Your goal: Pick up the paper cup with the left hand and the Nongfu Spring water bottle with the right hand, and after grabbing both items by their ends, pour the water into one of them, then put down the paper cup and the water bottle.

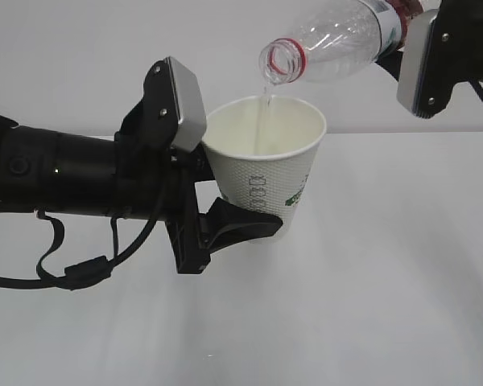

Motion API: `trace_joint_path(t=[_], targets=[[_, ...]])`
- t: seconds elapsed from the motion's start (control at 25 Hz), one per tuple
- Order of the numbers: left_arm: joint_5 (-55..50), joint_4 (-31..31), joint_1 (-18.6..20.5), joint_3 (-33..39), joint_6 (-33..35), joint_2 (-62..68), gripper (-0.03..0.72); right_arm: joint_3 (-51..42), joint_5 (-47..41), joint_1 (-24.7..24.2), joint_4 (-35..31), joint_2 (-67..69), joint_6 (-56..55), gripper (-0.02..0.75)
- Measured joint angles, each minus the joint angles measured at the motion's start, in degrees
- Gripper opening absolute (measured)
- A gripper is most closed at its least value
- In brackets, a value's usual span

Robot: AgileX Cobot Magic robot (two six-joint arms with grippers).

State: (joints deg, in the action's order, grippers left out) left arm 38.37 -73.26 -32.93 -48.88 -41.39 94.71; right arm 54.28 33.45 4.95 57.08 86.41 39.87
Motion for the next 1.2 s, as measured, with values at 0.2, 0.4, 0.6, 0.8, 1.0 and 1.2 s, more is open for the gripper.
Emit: trace_joint_path(t=[0.2, 0.4, 0.6, 0.8, 1.0, 1.2], targets=[[0.0, 0.0, 0.0, 0.0, 0.0, 0.0, 0.510, 0.0, 0.0, 0.0, 0.0, 0.0, 0.3, 0.517], [0.0, -0.1, 0.0, 0.0, -0.1, 0.0, 0.510, 0.0, 0.0, 0.0, 0.0, 0.0, 0.3, 0.517], [0.0, -0.3, 0.0, 0.0, -0.2, 0.0, 0.508, 0.0, 0.0, 0.0, 0.0, 0.0, 0.3, 0.517], [0.0, -0.3, 0.0, 0.0, -0.2, 0.0, 0.506, 0.0, 0.0, 0.0, 0.0, 0.0, 0.5, 0.517], [0.0, -0.3, 0.0, 0.0, -0.2, 0.0, 0.505, 0.0, 0.0, 0.0, 0.0, 0.0, 0.5, 0.517], [0.0, -0.3, 0.0, 0.0, -0.2, 0.0, 0.504, 0.0, 0.0, 0.0, 0.0, 0.0, 0.5, 0.517]])
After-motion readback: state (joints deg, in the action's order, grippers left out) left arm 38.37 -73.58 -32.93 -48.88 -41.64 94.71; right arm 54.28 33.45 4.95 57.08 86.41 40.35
